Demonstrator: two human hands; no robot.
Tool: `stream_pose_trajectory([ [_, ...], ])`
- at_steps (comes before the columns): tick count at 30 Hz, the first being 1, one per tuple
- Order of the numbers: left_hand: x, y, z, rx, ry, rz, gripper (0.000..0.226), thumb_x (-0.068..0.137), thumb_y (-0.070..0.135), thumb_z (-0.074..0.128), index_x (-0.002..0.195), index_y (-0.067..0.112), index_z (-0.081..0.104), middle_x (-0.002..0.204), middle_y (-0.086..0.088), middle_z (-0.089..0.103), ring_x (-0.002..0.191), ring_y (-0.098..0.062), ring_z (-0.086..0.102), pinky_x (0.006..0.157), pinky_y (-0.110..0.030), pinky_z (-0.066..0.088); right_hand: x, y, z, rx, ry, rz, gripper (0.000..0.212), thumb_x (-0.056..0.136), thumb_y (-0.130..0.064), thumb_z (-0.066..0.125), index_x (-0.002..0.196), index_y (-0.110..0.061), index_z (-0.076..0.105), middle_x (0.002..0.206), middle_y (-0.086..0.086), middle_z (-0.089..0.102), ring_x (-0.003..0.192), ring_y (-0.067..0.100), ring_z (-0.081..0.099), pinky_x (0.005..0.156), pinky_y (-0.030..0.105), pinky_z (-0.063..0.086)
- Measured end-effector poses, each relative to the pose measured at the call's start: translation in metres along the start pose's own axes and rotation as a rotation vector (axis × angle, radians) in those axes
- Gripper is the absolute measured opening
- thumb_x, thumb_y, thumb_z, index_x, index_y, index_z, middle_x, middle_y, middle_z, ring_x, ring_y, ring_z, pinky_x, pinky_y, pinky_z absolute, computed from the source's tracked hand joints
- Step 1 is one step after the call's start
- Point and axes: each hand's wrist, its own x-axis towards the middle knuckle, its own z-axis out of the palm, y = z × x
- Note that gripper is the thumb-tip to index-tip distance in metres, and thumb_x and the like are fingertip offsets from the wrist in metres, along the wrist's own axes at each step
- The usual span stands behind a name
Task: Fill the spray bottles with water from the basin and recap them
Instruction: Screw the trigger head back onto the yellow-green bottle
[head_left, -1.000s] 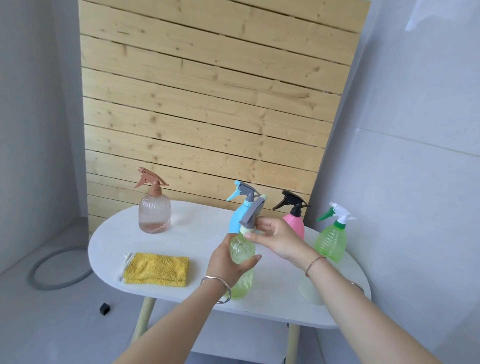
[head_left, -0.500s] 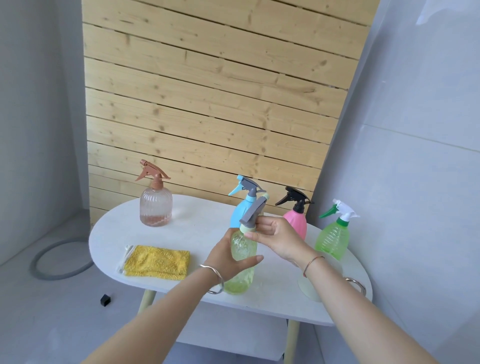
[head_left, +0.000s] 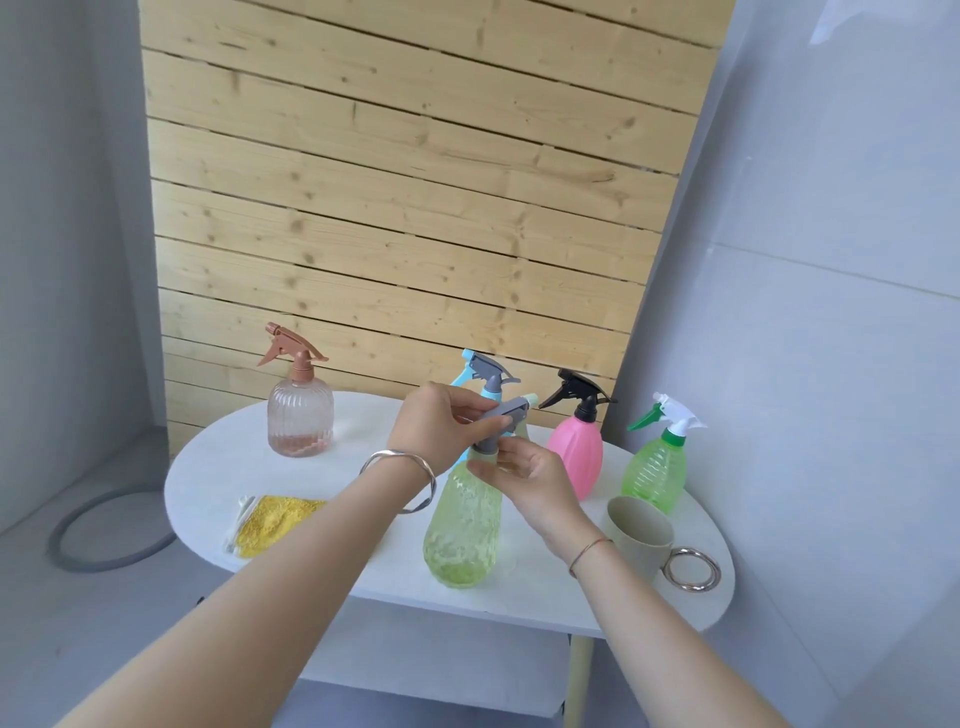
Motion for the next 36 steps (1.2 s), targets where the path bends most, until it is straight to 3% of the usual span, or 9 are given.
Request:
stream_pose_trajectory([
  [6, -0.004, -0.003, 0.002, -0.145, 0.009, 0.027, 0.015, 0.079, 0.019, 0.078, 0.094, 0.017, 0.078, 0.079, 0.000, 0.076, 0.074, -0.007, 0.069, 0.069, -0.012, 0.049, -0.011, 0.010, 0.011, 0.139, -0.067, 0.044, 0.026, 0.091, -0.028, 0.062, 0.117, -0.027, 0.064, 0.115, -0.015, 0.066, 0.107, -0.006, 0.058, 0.088, 0.009, 0.043],
  [11, -0.002, -0.006, 0.001, -0.150, -0.017, 0.037, 0.012, 0.078, 0.021, 0.078, 0.090, 0.024, 0.078, 0.079, 0.003, 0.076, 0.077, -0.009, 0.070, 0.077, -0.020, 0.055, -0.007, 0.015, 0.038, 0.221, 0.284, 0.056, 0.026, 0.077, -0.020, 0.079, 0.095, -0.015, 0.061, 0.093, -0.009, 0.060, 0.099, 0.009, 0.053, 0.081, 0.020, 0.041],
  [17, 0.000, -0.009, 0.001, -0.193, -0.038, 0.032, 0.012, 0.079, 0.019, 0.078, 0.091, 0.022, 0.077, 0.084, -0.001, 0.076, 0.086, -0.018, 0.072, 0.082, -0.026, 0.056, -0.002, 0.022, 0.016, 0.225, -0.087, 0.107, 0.040, 0.088, -0.040, 0.064, 0.126, -0.029, 0.058, 0.128, -0.014, 0.060, 0.122, -0.002, 0.048, 0.093, 0.018, 0.038],
  [20, 0.002, -0.010, -0.001, -0.188, -0.059, 0.020, 0.014, 0.078, 0.018, 0.078, 0.092, 0.018, 0.077, 0.085, -0.003, 0.076, 0.086, -0.016, 0.072, 0.084, -0.026, 0.056, 0.001, 0.022, 0.021, 0.201, 0.045, 0.057, 0.027, 0.084, -0.031, 0.071, 0.109, -0.023, 0.065, 0.115, -0.006, 0.064, 0.109, 0.008, 0.055, 0.090, 0.022, 0.040],
  [23, 0.002, -0.011, -0.002, -0.186, -0.065, 0.010, 0.011, 0.078, 0.018, 0.078, 0.089, 0.020, 0.077, 0.082, -0.002, 0.076, 0.080, -0.010, 0.071, 0.079, -0.026, 0.057, 0.003, 0.020, 0.039, 0.153, 0.252, 0.066, 0.038, 0.075, -0.028, 0.080, 0.103, -0.014, 0.059, 0.111, 0.000, 0.061, 0.107, 0.012, 0.053, 0.081, 0.023, 0.041],
  [26, 0.003, -0.011, -0.003, -0.193, -0.077, 0.003, 0.013, 0.078, 0.018, 0.079, 0.090, 0.018, 0.077, 0.083, -0.001, 0.076, 0.081, -0.009, 0.071, 0.081, -0.023, 0.056, 0.001, 0.018, 0.027, 0.170, 0.077, 0.105, 0.046, 0.079, -0.035, 0.075, 0.118, -0.019, 0.056, 0.124, -0.004, 0.057, 0.119, 0.009, 0.048, 0.090, 0.020, 0.039],
  [29, 0.005, -0.011, -0.003, -0.194, -0.088, -0.001, 0.018, 0.078, 0.018, 0.079, 0.094, 0.013, 0.077, 0.085, -0.002, 0.076, 0.084, -0.011, 0.071, 0.080, -0.018, 0.055, -0.002, 0.015, 0.005, 0.244, -0.137, 0.116, 0.029, 0.090, -0.032, 0.061, 0.119, -0.028, 0.061, 0.125, -0.010, 0.062, 0.117, -0.002, 0.052, 0.094, 0.015, 0.038],
  [34, 0.006, -0.015, -0.002, -0.201, -0.075, 0.011, 0.015, 0.077, 0.018, 0.079, 0.092, 0.016, 0.077, 0.083, 0.000, 0.076, 0.082, -0.010, 0.071, 0.080, -0.018, 0.055, -0.002, 0.014, 0.027, 0.169, 0.122, 0.094, 0.021, 0.081, -0.022, 0.074, 0.096, -0.022, 0.060, 0.107, -0.002, 0.059, 0.106, 0.013, 0.051, 0.085, 0.022, 0.041],
  [36, 0.006, -0.015, -0.002, -0.194, -0.085, 0.009, 0.017, 0.077, 0.018, 0.079, 0.094, 0.014, 0.077, 0.084, -0.001, 0.076, 0.084, -0.011, 0.072, 0.079, -0.017, 0.054, -0.003, 0.015, 0.021, 0.164, 0.042, 0.079, 0.025, 0.084, -0.030, 0.071, 0.106, -0.023, 0.061, 0.116, -0.006, 0.060, 0.116, 0.011, 0.050, 0.096, 0.024, 0.039],
])
